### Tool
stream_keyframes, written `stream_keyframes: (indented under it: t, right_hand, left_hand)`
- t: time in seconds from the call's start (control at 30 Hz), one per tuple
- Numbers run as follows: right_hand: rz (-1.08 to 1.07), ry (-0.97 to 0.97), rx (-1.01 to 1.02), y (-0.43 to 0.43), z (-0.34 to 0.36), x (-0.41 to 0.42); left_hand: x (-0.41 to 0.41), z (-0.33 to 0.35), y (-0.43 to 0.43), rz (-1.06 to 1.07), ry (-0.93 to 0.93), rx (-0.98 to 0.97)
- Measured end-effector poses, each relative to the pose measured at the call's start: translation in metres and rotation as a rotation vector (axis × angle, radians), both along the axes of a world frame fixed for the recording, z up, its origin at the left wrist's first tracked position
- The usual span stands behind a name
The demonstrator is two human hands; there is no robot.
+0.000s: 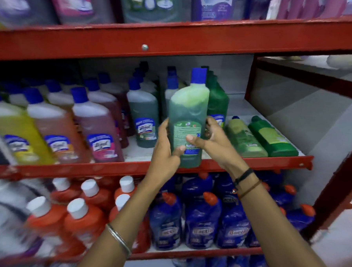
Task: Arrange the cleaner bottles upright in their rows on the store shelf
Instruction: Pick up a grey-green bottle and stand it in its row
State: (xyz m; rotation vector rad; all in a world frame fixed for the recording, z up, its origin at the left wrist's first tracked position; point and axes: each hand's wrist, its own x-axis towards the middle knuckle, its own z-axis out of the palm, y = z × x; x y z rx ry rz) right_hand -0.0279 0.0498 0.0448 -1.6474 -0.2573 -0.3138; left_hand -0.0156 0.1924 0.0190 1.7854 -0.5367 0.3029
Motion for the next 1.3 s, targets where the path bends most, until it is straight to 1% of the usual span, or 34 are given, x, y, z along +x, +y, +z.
stream_keyframes:
  t: [0.1,0.2,0.3,0.47,0.57,0.67,0.73,0.83,0.93,1.0,1.13,1.23,1.3]
  right_hand:
    - [0.03,-0.023,-0.047,0.039,0.002,0.02]
    - [0.043,-0.015,-0.07,0.07,-0.003,0.041]
    - [0.033,0.011,-0.084,0.089,-0.011,0.06]
    - [0.035,0.062,-0.038,0.099,-0.03,0.073]
    - [-0.08,0.071,-0.03,0.1,-0.04,0.075]
    - [-0.218,0.043,-0.115,0.097,-0.043,0.072]
    - [-0.239,0.018,-0.184,0.096,-0.045,0.07]
    - [-0.194,0.003,-0.295,0.096,-0.045,0.07]
    - [-0.075,-0.017,-0.285,0.101,-0.036,0.065]
    - [-0.035,-0.012,-0.278,0.105,-0.03,0.065]
    - [-0.073,-0.004,-0.285,0.114,-0.026,0.074]
    - [-0.054,0.002,-0.295,0.113,-0.025,0.078]
    - [-0.057,0.004,-0.336,0.113,-0.027,0.077]
  left_hand:
    - [0.013,0.0,0.039,0.093,-0.07,0.027]
    - [0.025,-0.001,0.068,0.156,-0.084,0.035]
    - [0.038,-0.006,0.084,0.178,-0.072,0.054]
    - [0.054,-0.022,0.091,0.214,-0.028,0.121]
    - [0.055,-0.031,0.092,0.211,-0.016,0.102]
    - [0.054,-0.033,0.094,0.209,-0.009,0.065]
    - [0.048,-0.032,0.092,0.226,-0.014,0.007]
    - [0.037,-0.029,0.087,0.293,-0.022,-0.064]
    - [0.031,-0.026,0.087,0.321,-0.033,-0.062]
    - [0.03,-0.026,0.089,0.324,-0.051,-0.041]
    - [0.025,-0.027,0.088,0.291,-0.071,0.008]
    - [0.029,-0.032,0.089,0.295,-0.034,0.01]
    - [0.035,-0.036,0.09,0.261,0.01,0.064]
